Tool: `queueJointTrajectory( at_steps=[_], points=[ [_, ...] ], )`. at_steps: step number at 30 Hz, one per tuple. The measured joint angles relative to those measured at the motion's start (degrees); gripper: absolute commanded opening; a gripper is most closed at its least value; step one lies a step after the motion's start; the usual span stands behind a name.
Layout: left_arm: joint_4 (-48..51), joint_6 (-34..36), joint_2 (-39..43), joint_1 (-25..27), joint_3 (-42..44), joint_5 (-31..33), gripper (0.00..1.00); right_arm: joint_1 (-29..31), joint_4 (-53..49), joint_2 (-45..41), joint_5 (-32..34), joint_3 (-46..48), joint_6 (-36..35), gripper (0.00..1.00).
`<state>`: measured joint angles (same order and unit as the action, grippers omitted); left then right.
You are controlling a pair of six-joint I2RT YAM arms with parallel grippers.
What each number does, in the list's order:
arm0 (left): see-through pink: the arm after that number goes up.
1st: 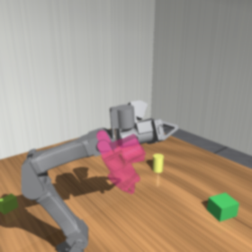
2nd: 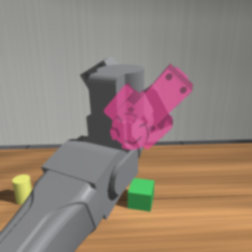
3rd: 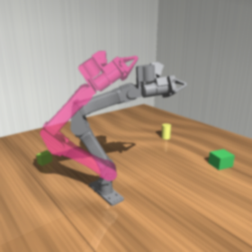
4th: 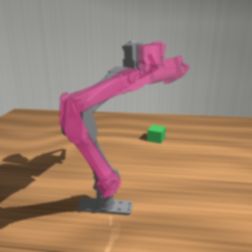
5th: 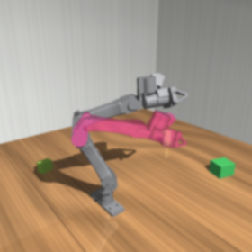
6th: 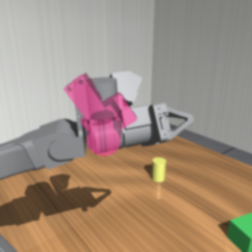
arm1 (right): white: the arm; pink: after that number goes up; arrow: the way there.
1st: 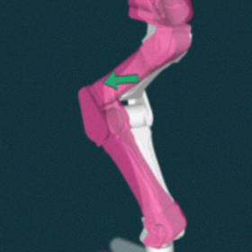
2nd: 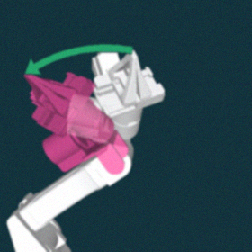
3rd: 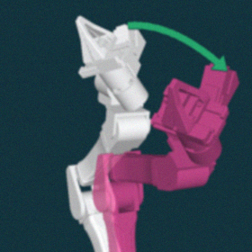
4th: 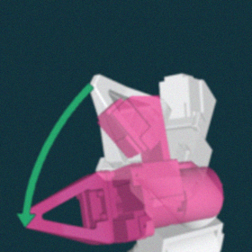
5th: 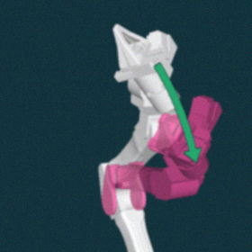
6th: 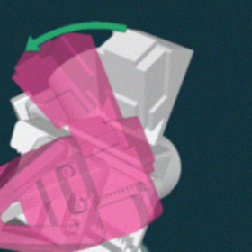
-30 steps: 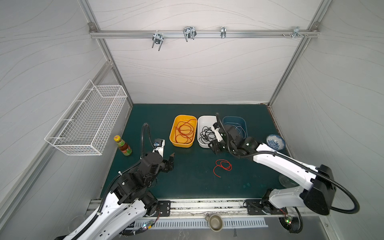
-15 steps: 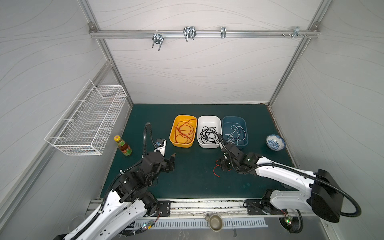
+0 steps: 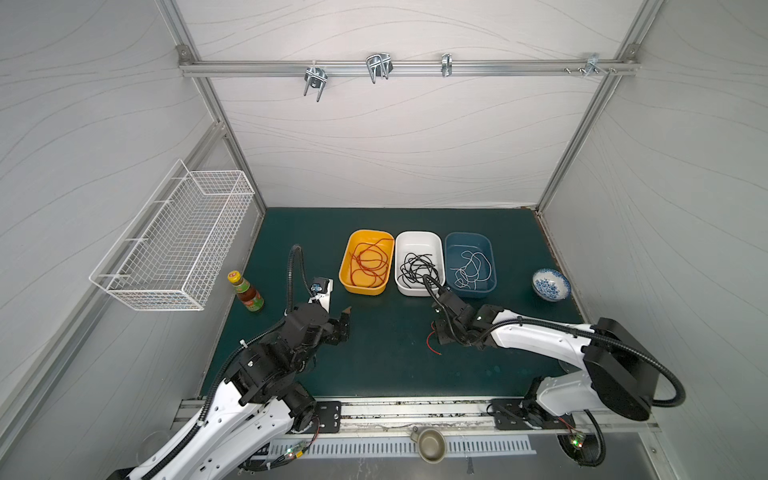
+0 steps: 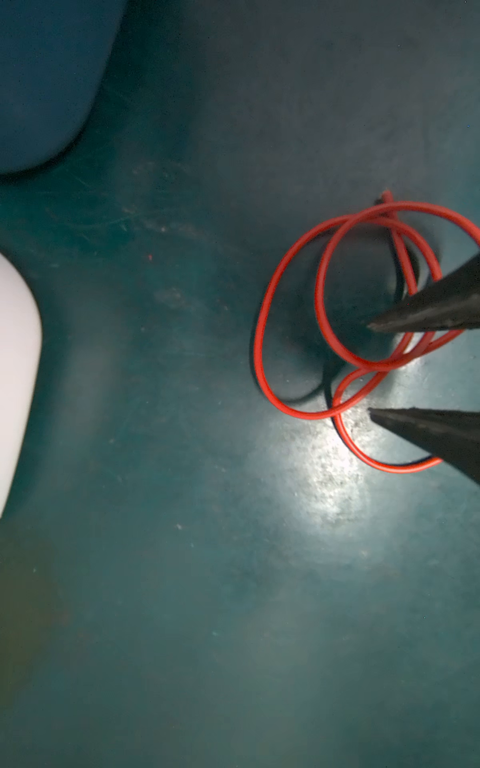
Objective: Untangle the cables
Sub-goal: 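Grasp the remaining red wire on the table with the right gripper, then lift the red wire and carry it over the yellow tub with the right gripper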
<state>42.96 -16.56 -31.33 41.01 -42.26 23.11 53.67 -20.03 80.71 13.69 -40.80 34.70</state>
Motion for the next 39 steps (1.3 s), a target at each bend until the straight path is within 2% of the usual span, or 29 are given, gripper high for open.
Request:
queueJointTrajectory(
  at_steps=[2, 5, 12, 20, 28, 30, 33, 36, 39],
  points=[
    [0.0, -0.02, 0.0, 0.0, 0.0, 0.0, 0.87, 0.0, 0.11, 0.72, 0.61, -0.17, 0.0, 0.31],
    [0.0, 0.0, 0.0, 0.0, 0.0, 0.0, 0.87, 0.0, 0.2, 2.54, 1.38, -0.44, -0.15, 0.25],
    [0.0, 0.0, 0.02, 0.0, 0.0, 0.0, 0.87, 0.24, -0.07, 3.04, 2.21, -0.83, 0.02, 0.0],
    [-0.04, 0.04, 0.0, 0.0, 0.0, -1.79, 0.88, 1.97, -1.14, -9.77, 1.27, -1.88, -1.14, 0.0],
    [-1.77, 0.02, -2.36, -0.02, 0.0, -16.85, 0.88, 1.99, 3.52, -21.68, -8.33, -2.14, -2.38, 0.0],
    [-2.58, -0.17, -2.67, -0.02, -0.02, -21.53, 0.91, 1.99, 5.27, -22.93, -11.32, -2.25, -2.67, 0.0],
    [-3.26, -0.57, -2.4, 0.0, -0.13, -25.57, 0.92, 1.99, 6.03, -22.95, -14.51, -3.5, -2.93, 0.0],
    [-2.91, -0.76, -0.92, 0.0, -0.66, -26.01, 0.92, 1.99, 5.55, -21.97, -15.32, -6.95, -3.19, 0.0],
    [-2.25, -0.83, 1.62, 0.0, -1.14, -23.34, 0.92, 1.99, 4.61, -19.96, -15.1, -12.2, -3.82, 0.0]
  ],
)
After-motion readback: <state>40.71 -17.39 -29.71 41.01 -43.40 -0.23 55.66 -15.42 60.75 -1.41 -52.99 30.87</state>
